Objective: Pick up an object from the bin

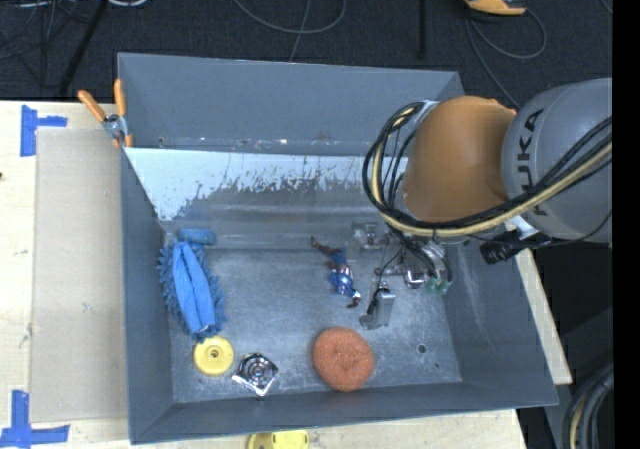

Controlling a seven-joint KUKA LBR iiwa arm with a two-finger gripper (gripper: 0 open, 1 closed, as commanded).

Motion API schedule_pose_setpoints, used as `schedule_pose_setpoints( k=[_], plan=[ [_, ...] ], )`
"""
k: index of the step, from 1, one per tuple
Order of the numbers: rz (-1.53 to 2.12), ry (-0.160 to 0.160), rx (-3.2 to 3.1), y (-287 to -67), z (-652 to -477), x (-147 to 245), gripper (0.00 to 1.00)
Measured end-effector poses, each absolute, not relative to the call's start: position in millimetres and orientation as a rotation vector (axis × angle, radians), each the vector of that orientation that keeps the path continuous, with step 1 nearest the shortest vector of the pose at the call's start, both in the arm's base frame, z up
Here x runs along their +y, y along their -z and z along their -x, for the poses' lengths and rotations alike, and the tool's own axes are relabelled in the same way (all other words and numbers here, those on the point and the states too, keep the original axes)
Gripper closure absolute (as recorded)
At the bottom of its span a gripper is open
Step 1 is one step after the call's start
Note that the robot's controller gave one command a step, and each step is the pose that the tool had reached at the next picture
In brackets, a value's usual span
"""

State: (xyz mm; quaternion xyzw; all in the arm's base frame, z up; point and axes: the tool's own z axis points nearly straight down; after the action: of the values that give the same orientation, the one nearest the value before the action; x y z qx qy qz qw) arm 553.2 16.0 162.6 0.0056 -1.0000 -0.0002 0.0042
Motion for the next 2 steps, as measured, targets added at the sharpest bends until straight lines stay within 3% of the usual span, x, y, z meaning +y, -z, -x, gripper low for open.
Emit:
schedule_pose_setpoints(
  k=[1, 2],
  plan=[
    [-0.017, 0.001, -3.14, -167, -554.6, 16, 0.0],
    [-0.088, 0.001, -3.145, -115, -526.3, -6, 0.0]
  ],
)
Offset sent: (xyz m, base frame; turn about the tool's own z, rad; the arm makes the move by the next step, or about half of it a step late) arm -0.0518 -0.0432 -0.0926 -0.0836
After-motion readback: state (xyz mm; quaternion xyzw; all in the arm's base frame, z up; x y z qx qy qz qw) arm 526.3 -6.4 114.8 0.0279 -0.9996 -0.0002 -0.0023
